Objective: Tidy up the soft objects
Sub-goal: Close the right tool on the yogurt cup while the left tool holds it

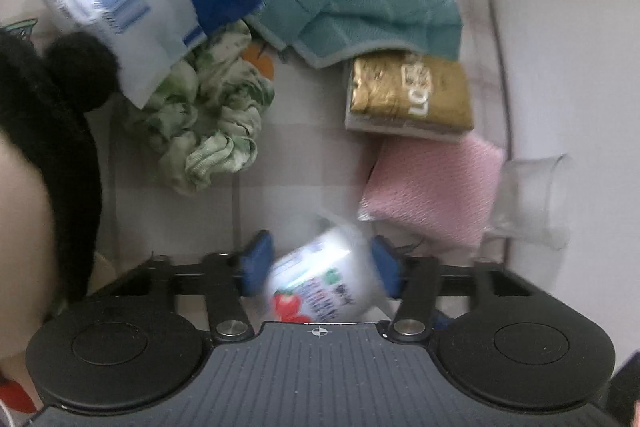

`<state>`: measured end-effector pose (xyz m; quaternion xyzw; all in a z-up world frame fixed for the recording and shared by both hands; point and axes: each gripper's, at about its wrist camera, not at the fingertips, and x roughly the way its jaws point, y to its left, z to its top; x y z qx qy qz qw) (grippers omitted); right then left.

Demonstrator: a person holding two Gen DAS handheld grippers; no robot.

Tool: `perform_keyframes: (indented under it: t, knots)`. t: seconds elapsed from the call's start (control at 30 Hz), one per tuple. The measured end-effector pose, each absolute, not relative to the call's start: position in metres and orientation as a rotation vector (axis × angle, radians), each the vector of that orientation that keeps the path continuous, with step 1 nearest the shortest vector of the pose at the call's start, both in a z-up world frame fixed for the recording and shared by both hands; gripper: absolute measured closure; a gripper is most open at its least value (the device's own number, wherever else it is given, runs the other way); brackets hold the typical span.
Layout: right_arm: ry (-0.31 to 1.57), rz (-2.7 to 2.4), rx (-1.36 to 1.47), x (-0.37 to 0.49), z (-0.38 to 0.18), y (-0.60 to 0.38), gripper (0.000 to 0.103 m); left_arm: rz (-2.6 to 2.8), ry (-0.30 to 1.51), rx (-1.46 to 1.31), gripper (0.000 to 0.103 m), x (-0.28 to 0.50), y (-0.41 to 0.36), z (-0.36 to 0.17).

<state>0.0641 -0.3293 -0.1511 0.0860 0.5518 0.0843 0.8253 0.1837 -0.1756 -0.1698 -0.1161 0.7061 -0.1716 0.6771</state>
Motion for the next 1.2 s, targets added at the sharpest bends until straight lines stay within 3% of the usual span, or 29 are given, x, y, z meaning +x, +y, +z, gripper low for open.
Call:
perform_keyframes:
  t: [0.07, 0.27, 0.63, 0.83, 1.13, 1.17, 1.2]
  knots:
    - [1.176, 0.175, 0.213, 0.066, -0.152, -0.334, 0.073, -0.397, 1.555, -0.326, 0.062, 0.180, -0.166, -0.167]
    - [1.184, 0.143, 0.367, 0.064, -0.154, -0.353, 0.073, -0.365, 1.477, -0.504, 0.085, 0.166, -0.121, -0.167]
    - [1.179, 0.162, 0.594, 0.065, -0.153, -0.358, 0.073, -0.309, 1.370, -0.603, 0.087, 0.121, -0.076, -0.152]
    - [1.193, 0.221, 0.643, 0.062, -0.149, -0.342, 0.073, -0.320, 1.314, -0.542, 0.087, 0.089, -0.060, -0.137]
    - [1.237, 0.227, 0.983, 0.057, -0.173, -0.333, 0.071, -0.400, 1.332, -0.421, 0.084, 0.070, -0.070, -0.135]
    - [1.234, 0.222, 0.990, 0.056, -0.172, -0.332, 0.071, -0.403, 1.336, -0.412, 0.077, 0.069, -0.071, -0.134]
    - [1.230, 0.221, 0.996, 0.053, -0.170, -0.332, 0.071, -0.409, 1.340, -0.407, 0.059, 0.069, -0.072, -0.133]
